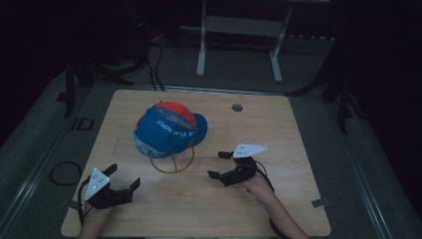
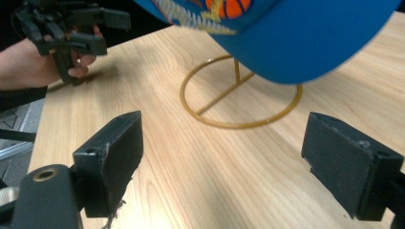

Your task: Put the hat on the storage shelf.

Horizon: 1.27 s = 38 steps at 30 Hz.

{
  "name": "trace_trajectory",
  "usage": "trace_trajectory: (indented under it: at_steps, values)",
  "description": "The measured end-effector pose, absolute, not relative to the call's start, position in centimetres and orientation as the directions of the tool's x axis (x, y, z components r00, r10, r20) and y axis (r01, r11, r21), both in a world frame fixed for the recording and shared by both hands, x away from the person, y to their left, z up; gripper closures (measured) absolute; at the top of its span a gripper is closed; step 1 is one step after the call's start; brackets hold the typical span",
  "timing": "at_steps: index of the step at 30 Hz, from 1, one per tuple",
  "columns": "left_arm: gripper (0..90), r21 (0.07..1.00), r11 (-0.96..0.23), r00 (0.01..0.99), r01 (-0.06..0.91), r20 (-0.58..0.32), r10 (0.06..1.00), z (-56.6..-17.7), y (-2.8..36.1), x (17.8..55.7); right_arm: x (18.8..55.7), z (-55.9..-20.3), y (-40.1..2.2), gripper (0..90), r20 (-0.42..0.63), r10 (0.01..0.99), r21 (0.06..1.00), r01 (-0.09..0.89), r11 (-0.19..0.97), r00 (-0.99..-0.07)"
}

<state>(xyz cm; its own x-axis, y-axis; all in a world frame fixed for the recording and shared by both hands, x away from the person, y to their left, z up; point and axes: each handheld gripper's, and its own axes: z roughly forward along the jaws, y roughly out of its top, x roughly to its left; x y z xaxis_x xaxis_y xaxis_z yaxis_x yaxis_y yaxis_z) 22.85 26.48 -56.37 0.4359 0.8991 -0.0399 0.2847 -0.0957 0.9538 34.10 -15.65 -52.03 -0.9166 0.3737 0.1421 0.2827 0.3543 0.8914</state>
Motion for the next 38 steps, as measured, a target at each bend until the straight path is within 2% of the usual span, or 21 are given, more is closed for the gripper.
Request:
trace_trajectory:
  at_steps: [10, 14, 38]
  values:
    - [2.2, 0.954, -0.095, 0.441, 0.285, -0.042, 0.896, -56.4, 26.4, 22.9, 33.3, -54.2, -17.4, 14.7, 0.147, 0.352, 0.882, 0.284, 0.375, -0.924]
    - [2.1, 0.953, -0.098, 0.443, 0.286, -0.041, 0.895, -56.4, 26.4, 22.9, 32.6, -54.7, -17.8, 14.6, 0.119, 0.333, 0.874, 0.258, 0.411, -0.935]
    - [2.2, 0.946, -0.115, 0.452, 0.304, -0.037, 0.891, -57.0, 26.4, 23.1, 31.7, -56.2, -19.3, 15.0, 0.066, 0.383, 0.873, 0.239, 0.425, -0.921]
